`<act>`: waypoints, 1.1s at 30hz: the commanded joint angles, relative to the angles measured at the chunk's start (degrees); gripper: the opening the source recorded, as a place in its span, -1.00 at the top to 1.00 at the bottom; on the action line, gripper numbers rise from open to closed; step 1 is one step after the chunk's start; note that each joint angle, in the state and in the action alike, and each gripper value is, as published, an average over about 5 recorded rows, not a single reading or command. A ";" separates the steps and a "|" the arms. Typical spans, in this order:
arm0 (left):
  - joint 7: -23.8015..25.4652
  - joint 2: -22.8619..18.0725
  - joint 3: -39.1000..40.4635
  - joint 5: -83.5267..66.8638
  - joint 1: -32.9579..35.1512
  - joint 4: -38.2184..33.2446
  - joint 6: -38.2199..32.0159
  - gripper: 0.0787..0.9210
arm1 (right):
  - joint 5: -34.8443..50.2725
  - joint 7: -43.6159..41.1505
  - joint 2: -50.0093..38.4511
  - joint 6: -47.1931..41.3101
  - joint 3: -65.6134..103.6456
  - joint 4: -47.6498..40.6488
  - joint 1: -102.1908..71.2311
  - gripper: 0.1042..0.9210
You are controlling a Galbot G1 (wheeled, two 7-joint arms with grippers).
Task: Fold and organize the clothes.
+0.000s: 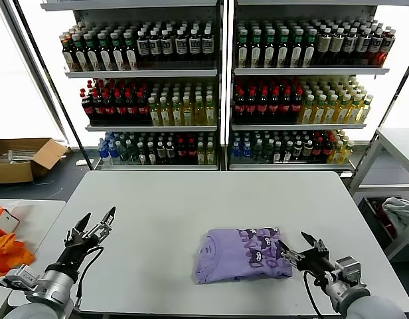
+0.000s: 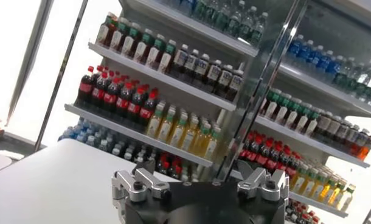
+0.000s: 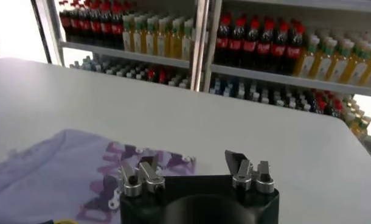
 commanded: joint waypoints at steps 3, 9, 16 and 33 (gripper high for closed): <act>0.18 -1.02 -0.09 1.52 0.92 -0.87 -0.20 -0.77 | -1.30 0.33 5.84 11.26 -21.51 -11.33 12.91 -0.70; 0.26 -1.38 -0.67 1.75 1.86 -1.15 -0.52 -0.77 | -1.22 5.34 7.29 10.51 -23.38 -17.07 12.41 -0.76; 0.17 -2.00 0.31 2.56 1.24 -0.99 -0.31 -0.77 | -2.63 8.04 6.72 5.63 -22.67 -14.86 10.02 -0.76; 3.50 -1.70 -3.33 6.95 1.37 -1.19 -0.97 -0.77 | 3.38 0.10 5.14 19.28 9.22 -3.63 7.86 -0.76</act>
